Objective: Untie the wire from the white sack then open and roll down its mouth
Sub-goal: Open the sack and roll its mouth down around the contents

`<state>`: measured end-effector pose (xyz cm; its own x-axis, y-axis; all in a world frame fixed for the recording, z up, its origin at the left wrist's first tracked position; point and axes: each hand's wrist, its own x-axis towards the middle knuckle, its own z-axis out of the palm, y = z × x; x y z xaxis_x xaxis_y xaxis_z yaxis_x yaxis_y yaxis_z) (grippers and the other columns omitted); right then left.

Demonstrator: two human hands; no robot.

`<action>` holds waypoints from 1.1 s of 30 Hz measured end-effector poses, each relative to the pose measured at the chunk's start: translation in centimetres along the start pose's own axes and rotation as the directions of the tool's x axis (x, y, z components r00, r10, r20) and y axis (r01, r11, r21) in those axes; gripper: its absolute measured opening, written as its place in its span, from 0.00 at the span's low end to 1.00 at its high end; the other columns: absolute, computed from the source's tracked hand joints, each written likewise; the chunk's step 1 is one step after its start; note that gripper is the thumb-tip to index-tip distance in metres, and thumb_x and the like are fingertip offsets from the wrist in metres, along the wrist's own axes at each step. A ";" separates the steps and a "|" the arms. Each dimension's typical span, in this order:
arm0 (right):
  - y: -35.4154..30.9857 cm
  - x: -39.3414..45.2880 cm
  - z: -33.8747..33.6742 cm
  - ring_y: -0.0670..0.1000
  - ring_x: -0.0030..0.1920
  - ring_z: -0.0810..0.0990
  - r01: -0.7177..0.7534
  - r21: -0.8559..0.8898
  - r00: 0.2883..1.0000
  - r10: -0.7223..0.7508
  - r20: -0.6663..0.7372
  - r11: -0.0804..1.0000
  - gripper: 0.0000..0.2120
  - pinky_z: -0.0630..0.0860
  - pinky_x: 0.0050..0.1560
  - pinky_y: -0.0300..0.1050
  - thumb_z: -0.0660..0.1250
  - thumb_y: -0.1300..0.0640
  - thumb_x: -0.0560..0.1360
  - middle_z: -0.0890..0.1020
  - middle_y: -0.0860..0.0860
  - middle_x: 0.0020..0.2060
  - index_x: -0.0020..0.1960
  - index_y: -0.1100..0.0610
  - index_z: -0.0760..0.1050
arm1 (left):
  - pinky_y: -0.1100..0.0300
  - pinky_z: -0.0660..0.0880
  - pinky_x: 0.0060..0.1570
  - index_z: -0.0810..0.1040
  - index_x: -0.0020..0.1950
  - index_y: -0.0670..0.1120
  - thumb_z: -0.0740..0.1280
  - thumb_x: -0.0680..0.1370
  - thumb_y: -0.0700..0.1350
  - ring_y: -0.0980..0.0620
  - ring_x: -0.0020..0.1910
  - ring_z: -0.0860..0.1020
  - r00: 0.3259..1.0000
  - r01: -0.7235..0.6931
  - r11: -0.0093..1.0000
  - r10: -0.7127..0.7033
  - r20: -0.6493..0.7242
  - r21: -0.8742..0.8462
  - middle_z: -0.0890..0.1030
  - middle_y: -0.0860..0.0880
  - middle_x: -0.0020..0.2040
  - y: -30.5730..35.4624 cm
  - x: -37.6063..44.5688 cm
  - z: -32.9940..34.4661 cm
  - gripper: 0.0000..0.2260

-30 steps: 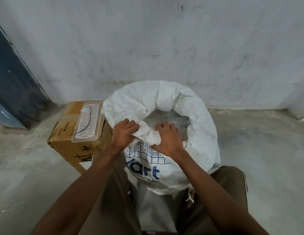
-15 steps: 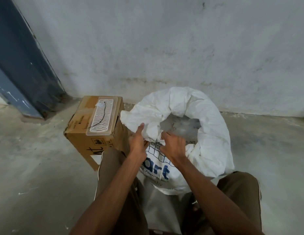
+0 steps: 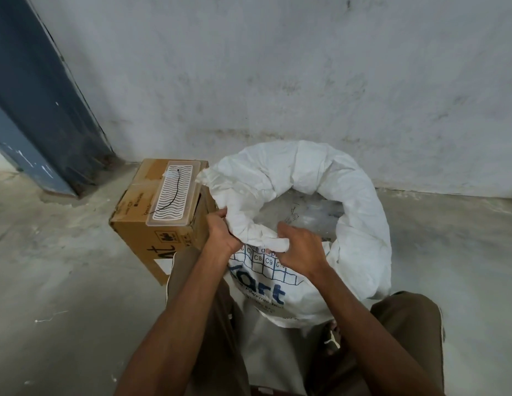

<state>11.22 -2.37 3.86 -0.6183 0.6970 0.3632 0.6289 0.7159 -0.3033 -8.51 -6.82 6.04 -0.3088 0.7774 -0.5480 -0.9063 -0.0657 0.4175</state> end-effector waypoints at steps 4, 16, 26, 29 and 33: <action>1.4 -0.1 -0.5 0.51 0.34 0.81 0.072 -0.067 0.994 -0.066 0.085 0.995 0.33 0.70 0.31 0.41 0.75 0.29 0.57 0.83 0.44 0.36 0.50 0.46 0.68 | 0.40 0.71 0.64 0.76 0.67 0.38 0.53 0.84 0.46 0.36 0.65 0.75 1.000 -0.017 1.000 0.017 0.026 0.000 0.74 0.36 0.70 1.2 0.7 -0.8 0.19; -1.8 0.2 -1.2 0.46 0.50 0.78 -0.024 0.086 0.963 0.000 0.271 0.996 0.41 0.70 0.48 0.46 0.70 0.24 0.56 0.78 0.42 0.53 0.63 0.44 0.68 | 0.40 0.65 0.73 0.66 0.78 0.44 0.53 0.83 0.52 0.39 0.75 0.68 0.982 0.026 0.982 0.011 -0.191 0.188 0.69 0.41 0.77 0.1 -0.1 -1.7 0.25; -4.7 0.5 0.6 0.58 0.41 0.84 0.084 -0.191 0.979 -0.046 0.197 0.978 0.25 0.67 0.37 0.42 0.74 0.55 0.66 0.85 0.51 0.43 0.62 0.53 0.76 | 0.44 0.74 0.65 0.71 0.72 0.46 0.67 0.71 0.71 0.42 0.64 0.77 0.813 -0.131 0.413 0.565 -0.140 0.901 0.77 0.46 0.67 1.1 -0.3 -2.3 0.39; -5.2 0.7 0.5 0.56 0.35 0.81 0.102 -0.220 0.981 -0.062 0.182 0.970 0.21 0.65 0.35 0.41 0.74 0.55 0.65 0.83 0.49 0.37 0.57 0.53 0.78 | 0.57 0.74 0.51 0.77 0.66 0.45 0.74 0.72 0.61 0.48 0.54 0.79 0.854 -0.128 0.131 0.518 0.042 0.983 0.81 0.48 0.61 1.2 0.2 -2.4 0.29; -4.7 0.1 0.2 0.56 0.33 0.81 0.067 -0.227 0.985 -0.028 0.171 0.972 0.22 0.65 0.33 0.40 0.76 0.55 0.62 0.82 0.49 0.35 0.56 0.52 0.79 | 0.55 0.78 0.48 0.75 0.68 0.39 0.66 0.82 0.47 0.46 0.53 0.79 0.969 -0.070 0.518 0.238 -0.064 0.852 0.79 0.43 0.65 2.3 0.8 -2.2 0.18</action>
<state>8.13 -5.61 5.15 -0.7069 0.6736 0.2158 0.6768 0.7328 -0.0702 -11.42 -7.71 4.98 -0.5333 0.6975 -0.4786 -0.2018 0.4446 0.8727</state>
